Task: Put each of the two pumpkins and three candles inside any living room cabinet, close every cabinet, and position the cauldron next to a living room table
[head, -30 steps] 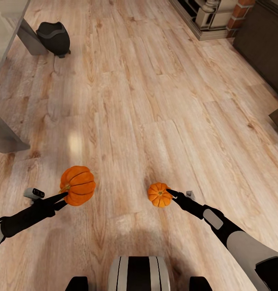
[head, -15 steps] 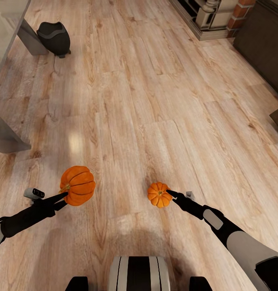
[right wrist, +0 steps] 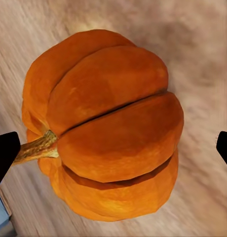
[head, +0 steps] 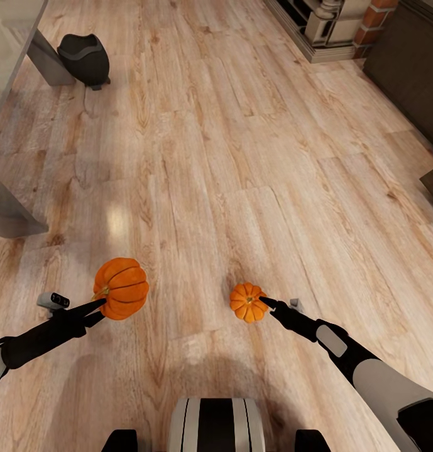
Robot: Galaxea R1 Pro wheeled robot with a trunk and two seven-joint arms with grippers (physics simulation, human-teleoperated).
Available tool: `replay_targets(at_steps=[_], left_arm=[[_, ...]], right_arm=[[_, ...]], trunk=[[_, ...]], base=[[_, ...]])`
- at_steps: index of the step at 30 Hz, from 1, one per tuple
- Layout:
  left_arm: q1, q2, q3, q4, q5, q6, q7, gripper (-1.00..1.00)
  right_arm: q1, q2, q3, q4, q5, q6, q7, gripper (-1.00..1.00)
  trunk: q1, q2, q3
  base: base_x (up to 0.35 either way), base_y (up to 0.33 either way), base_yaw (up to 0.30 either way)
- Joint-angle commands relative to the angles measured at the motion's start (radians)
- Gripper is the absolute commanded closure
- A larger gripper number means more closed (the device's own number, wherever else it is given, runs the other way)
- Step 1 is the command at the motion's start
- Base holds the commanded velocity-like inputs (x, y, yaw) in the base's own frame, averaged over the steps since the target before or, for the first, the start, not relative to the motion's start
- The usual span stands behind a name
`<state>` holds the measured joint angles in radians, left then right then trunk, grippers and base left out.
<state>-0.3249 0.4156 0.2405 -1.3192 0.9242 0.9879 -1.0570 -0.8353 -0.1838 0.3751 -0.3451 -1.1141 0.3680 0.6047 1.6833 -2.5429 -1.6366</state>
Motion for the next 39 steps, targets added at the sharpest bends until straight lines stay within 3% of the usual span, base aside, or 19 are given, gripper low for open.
replay_targets(at_steps=[1,25,39], left_arm=[[0.000,0.000,0.000,0.000,0.001,0.005,-0.001,1.00],[0.000,0.000,0.000,0.000,0.002,0.005,-0.001,1.00],[0.000,-0.001,-0.001,0.001,0.002,0.005,-0.001,1.00]], right_arm=[[-0.001,-0.001,0.005,0.000,-0.009,0.005,-0.001,-1.00],[0.000,0.000,0.007,0.000,-0.009,0.006,-0.068,-1.00],[-0.001,-0.001,0.007,-0.002,-0.009,0.006,-0.075,-1.00]], trunk=[[0.000,0.000,-0.001],[0.000,0.000,-0.001],[0.000,0.000,-0.001]], base=[[0.000,0.000,0.000],[0.000,0.026,0.000],[0.000,0.024,0.000]])
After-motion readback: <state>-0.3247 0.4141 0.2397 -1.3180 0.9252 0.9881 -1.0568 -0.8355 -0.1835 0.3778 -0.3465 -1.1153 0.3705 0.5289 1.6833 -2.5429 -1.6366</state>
